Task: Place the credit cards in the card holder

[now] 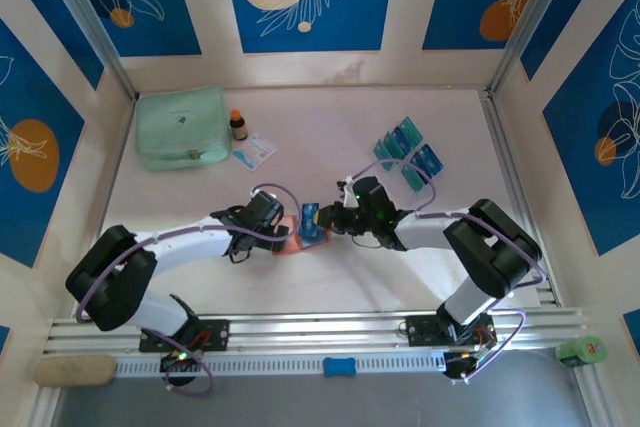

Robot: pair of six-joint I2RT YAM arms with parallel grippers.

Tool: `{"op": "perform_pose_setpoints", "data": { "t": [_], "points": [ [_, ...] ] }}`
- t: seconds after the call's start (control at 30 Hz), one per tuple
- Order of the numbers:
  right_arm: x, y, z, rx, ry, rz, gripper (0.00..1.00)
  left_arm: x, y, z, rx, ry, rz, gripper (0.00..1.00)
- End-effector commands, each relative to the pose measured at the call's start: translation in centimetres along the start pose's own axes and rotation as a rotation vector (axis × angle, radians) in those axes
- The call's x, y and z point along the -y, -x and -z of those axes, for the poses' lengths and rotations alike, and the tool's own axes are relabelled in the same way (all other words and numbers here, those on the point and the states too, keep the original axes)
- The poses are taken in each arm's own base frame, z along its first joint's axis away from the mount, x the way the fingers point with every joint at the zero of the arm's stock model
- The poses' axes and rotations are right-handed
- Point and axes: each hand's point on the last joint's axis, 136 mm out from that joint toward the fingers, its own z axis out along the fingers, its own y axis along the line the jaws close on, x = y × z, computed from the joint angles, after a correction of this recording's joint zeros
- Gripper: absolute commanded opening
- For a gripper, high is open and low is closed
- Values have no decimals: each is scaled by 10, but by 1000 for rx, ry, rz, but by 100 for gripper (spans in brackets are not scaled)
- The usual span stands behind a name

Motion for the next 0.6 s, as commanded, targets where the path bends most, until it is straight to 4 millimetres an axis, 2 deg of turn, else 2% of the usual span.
{"op": "perform_pose_setpoints", "data": {
  "t": [0.0, 0.57],
  "points": [
    [-4, 3, -6, 6, 13, 38, 0, -6, 0, 1, 9, 13, 23, 100],
    [-1, -6, -24, -37, 19, 42, 0, -6, -2, 1, 8, 10, 26, 100]
  ]
}}
